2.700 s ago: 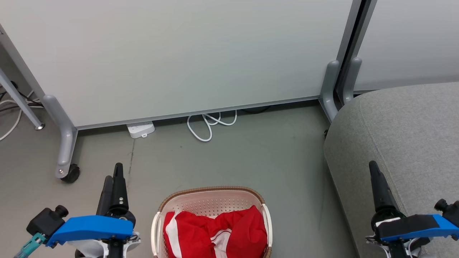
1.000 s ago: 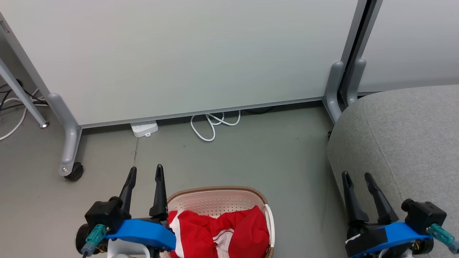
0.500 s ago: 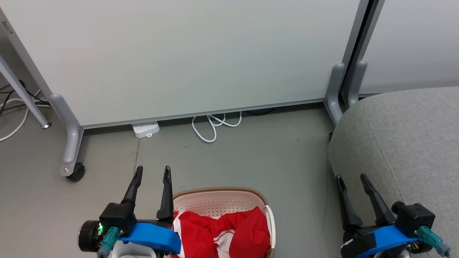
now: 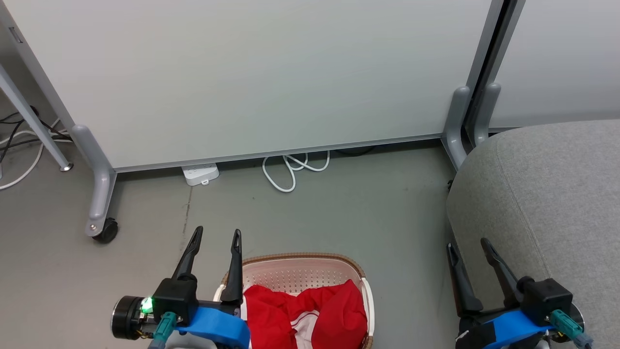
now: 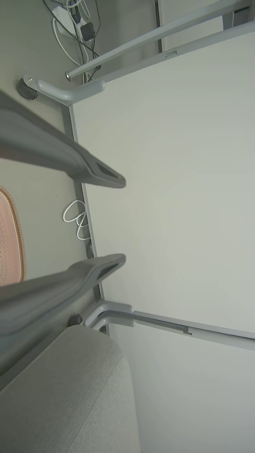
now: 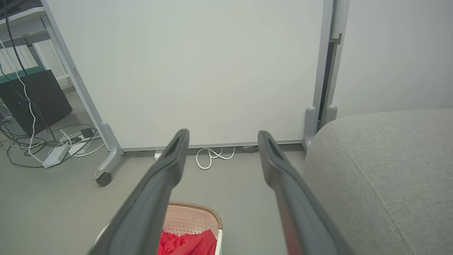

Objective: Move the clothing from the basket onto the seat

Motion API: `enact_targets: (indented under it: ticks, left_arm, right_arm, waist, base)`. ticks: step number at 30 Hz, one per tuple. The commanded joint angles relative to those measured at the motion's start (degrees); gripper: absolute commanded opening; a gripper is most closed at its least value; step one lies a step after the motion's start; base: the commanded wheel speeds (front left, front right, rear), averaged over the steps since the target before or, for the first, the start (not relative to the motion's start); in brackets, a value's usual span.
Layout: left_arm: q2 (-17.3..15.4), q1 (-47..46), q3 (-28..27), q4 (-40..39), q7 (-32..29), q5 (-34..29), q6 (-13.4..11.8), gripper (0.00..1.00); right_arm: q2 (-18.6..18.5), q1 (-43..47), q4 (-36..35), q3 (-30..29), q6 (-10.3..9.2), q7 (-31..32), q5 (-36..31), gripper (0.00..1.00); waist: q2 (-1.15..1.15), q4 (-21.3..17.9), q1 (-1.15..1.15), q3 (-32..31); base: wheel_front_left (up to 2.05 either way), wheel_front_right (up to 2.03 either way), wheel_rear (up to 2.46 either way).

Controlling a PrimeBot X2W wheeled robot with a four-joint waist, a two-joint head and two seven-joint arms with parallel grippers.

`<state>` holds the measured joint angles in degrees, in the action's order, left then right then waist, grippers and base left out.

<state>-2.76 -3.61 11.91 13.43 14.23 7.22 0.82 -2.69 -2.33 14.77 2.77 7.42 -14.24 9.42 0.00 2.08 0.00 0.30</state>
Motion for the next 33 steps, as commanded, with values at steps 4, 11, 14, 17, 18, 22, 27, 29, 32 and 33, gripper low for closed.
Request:
enact_targets:
  ticks: [4,11,14,17,18,22,27,29,32,33]
  left_arm:
    - [-0.19,-0.25,0.34,0.54,0.73,-1.91,0.05,1.00]
    - [-0.18,-0.27,0.51,1.34,1.05,-2.51,0.22,1.00]
    - [-0.18,-0.37,0.53,1.68,1.05,-2.37,0.41,1.00]
    - [-0.18,-0.45,0.51,2.01,1.05,-2.09,0.47,1.00]
    - [-0.18,-0.48,0.48,2.07,1.05,-2.01,0.48,1.00]
    - [-0.18,-0.54,0.52,2.37,1.05,-1.82,0.51,1.00]
    - [-0.18,-0.50,0.53,2.63,1.05,-1.88,0.47,1.00]
    - [-0.18,-0.49,0.57,2.68,1.05,-1.90,0.45,1.00]
    - [-0.18,-0.63,0.55,2.88,1.05,-1.82,0.62,1.00]
    - [-0.17,-0.82,0.67,3.13,1.05,-1.88,0.82,1.00]
  right_arm:
    - [-0.34,0.32,0.23,0.17,0.12,-0.73,-2.20,1.00]
    - [-0.34,0.30,1.29,-0.27,0.08,-1.04,-3.30,1.00]
    - [-0.34,0.37,1.57,-0.44,0.08,-1.03,-3.31,1.00]
    - [-0.34,0.42,1.98,-0.65,0.08,-1.02,-3.36,1.00]
    - [-0.34,0.42,2.11,-0.71,0.08,-1.02,-3.39,1.00]
    - [-0.34,0.36,2.35,-0.80,0.08,-1.01,-3.32,1.00]
    - [-0.34,0.28,2.66,-0.86,0.08,-1.01,-3.27,1.00]
    - [-0.34,0.10,2.82,-0.87,0.08,-1.01,-3.24,1.00]
    - [-0.34,-0.18,2.97,-0.76,0.08,-1.01,-3.20,1.00]
    - [-0.34,-0.30,3.03,-0.72,0.08,-1.01,-3.20,1.00]
  waist:
    - [0.00,0.06,0.00,0.02]
    - [0.00,0.07,0.00,0.07]
    - [0.00,0.13,0.00,0.06]
    - [0.00,0.23,0.00,0.06]
    - [0.00,0.25,0.00,0.05]
    - [0.00,0.32,0.00,0.04]
    - [0.00,0.35,0.00,0.04]
    - [0.00,0.33,0.00,0.08]
    - [0.00,0.21,0.00,0.24]
    - [0.00,0.13,0.00,0.33]
  base:
    - [0.00,0.00,0.00]
    - [0.00,0.00,0.00]
    - [0.00,0.00,0.00]
    - [0.00,0.00,0.00]
    - [0.00,0.00,0.00]
    - [0.00,0.00,0.00]
    - [0.00,0.00,0.00]
    - [0.00,0.00,0.00]
    - [0.00,0.00,0.00]
    - [0.00,0.00,0.00]
